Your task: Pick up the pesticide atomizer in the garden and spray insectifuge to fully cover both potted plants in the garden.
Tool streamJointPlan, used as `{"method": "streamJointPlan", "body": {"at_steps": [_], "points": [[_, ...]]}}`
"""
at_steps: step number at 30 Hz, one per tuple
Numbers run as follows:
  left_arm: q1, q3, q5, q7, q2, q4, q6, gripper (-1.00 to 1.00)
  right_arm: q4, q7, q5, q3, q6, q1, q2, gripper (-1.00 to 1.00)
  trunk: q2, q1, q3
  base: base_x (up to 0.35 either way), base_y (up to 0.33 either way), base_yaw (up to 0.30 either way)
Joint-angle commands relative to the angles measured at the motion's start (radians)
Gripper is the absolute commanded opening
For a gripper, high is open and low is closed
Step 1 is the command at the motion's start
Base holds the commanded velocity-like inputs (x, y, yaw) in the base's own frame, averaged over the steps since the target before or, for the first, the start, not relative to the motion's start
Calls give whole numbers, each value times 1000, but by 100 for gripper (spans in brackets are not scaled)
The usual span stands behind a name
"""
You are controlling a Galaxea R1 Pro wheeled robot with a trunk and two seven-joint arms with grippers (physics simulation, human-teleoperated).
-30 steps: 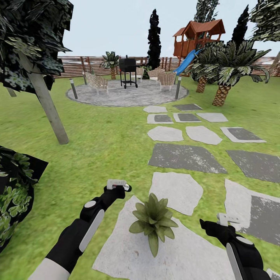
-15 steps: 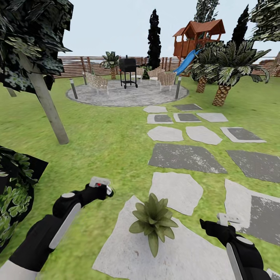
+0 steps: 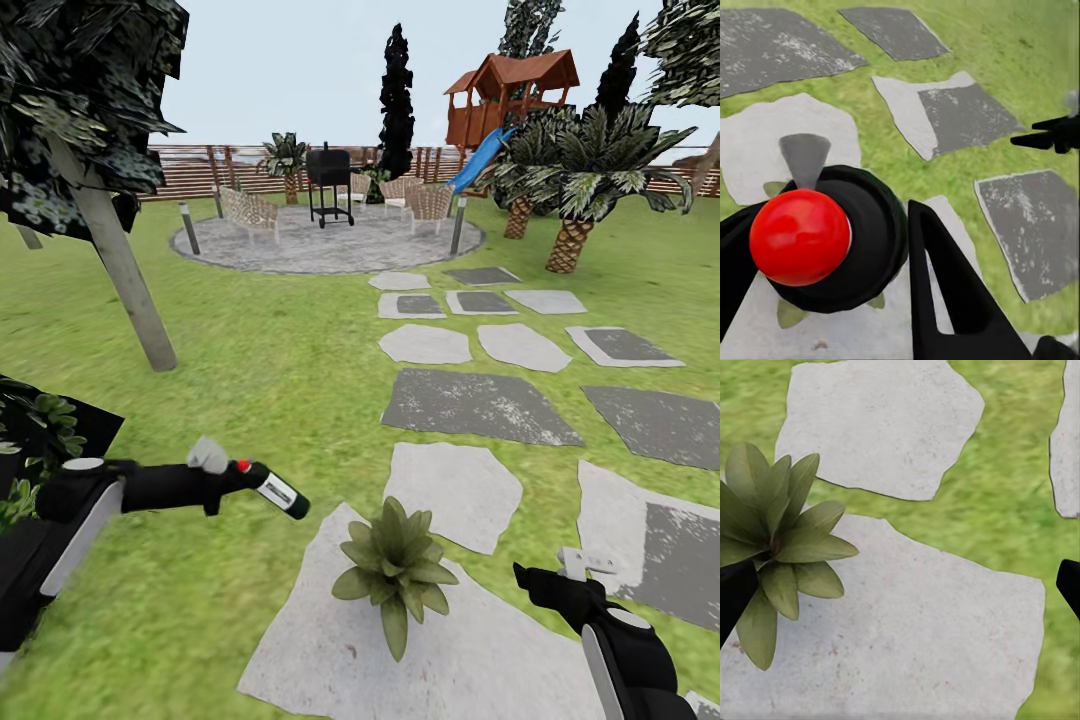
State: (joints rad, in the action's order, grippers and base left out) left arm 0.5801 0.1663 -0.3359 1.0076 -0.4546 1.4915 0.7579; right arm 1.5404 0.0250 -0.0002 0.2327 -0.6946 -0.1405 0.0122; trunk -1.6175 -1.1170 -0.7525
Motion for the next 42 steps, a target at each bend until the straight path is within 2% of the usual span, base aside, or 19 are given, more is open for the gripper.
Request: {"method": "streamJointPlan", "body": {"at_steps": [1, 3, 5, 8, 9, 12, 13, 14, 15, 17, 19, 21, 24, 30, 32, 33, 37, 39, 42], "points": [[6, 0, -2, 39, -18, -1, 2, -100, 1, 3, 0, 1, -5, -1, 0, 100, 0, 0, -1, 0, 0, 0], [9, 12, 13, 63, -33, -2, -1, -100, 1, 3, 0, 0, -4, -1, -1, 100, 0, 0, -1, 0, 0, 0], [10, 54, 60, 74, -38, -3, -3, -100, 1, 2, 0, -2, -1, -1, -2, 100, 0, 0, -1, 0, 0, 0], [19, 156, 173, 83, -39, -3, -4, -100, 1, 3, 2, -4, 2, -1, -2, 100, 0, 0, -1, 0, 0, 0], [40, 221, 231, 111, -39, -3, -4, -100, 1, 3, 3, -6, 2, -1, -1, 100, 0, 0, -1, 0, 0, 0], [97, 305, 275, 167, -39, -4, -2, -100, 0, 12, 1, -6, 3, -1, 17, 100, 0, 0, -1, 0, 0, 0], [120, 332, 281, 175, -38, -4, -2, -100, -1, 43, 1, -6, 3, -1, 41, 100, 0, 0, -1, 0, 0, 0], [158, 385, 285, 182, -38, -4, 1, -100, -1, 163, 0, -6, 4, -1, 72, 100, 0, 0, -1, 0, 0, 0], [181, 417, 286, 185, -38, -4, 3, -100, -1, 264, 0, -6, 4, -1, 82, 100, 0, 0, -1, 0, 0, 0], [207, 453, 286, 187, -38, -4, 4, -100, 0, 441, 0, -5, 4, -6, 104, 100, 0, 0, -1, 0, 0, 0], [219, 467, 287, 194, -38, -4, 4, -100, 0, 552, 0, -3, 4, -9, 124, 100, 0, 0, -1, 0, 0, 0], [240, 486, 287, 241, -38, -4, 4, -100, 0, 657, -2, -2, 3, -12, 149, 100, 0, 0, -1, 0, 0, 0], [260, 521, 301, 294, -38, -4, 3, -100, 0, 816, -4, -1, 3, -26, 167, 100, 0, 0, -1, 0, 0, 0], [267, 541, 374, 312, -35, -2, -10, -100, 0, 1039, -6, -1, 1, -70, 173, 100, 0, 0, -1, 0, 0, 0], [271, 544, 378, 317, -34, -1, -24, -100, 0, 1108, -6, -1, 1, -78, 174, 100, 0, 0, -1, 0, 0, 0], [283, 567, 380, 337, -32, -1, -31, -100, 0, 1169, -6, -1, 1, -82, 175, 100, 0, 0, -1, 0, 0, 0], [331, 653, 382, 363, -27, -1, -36, -100, 0, 1210, -6, -1, 2, -85, 176, 100, 0, 0, -1, 0, 0, 0], [351, 677, 381, 367, -20, -2, -36, -100, 0, 1215, -7, -1, 3, -85, 176, 100, 0, 0, -1, 0, 0, 0], [362, 687, 380, 369, -2, -3, -34, -100, -1, 1218, -7, -1, 3, -85, 176, 100, 0, 0, -1, 0, 0, 0]]}}
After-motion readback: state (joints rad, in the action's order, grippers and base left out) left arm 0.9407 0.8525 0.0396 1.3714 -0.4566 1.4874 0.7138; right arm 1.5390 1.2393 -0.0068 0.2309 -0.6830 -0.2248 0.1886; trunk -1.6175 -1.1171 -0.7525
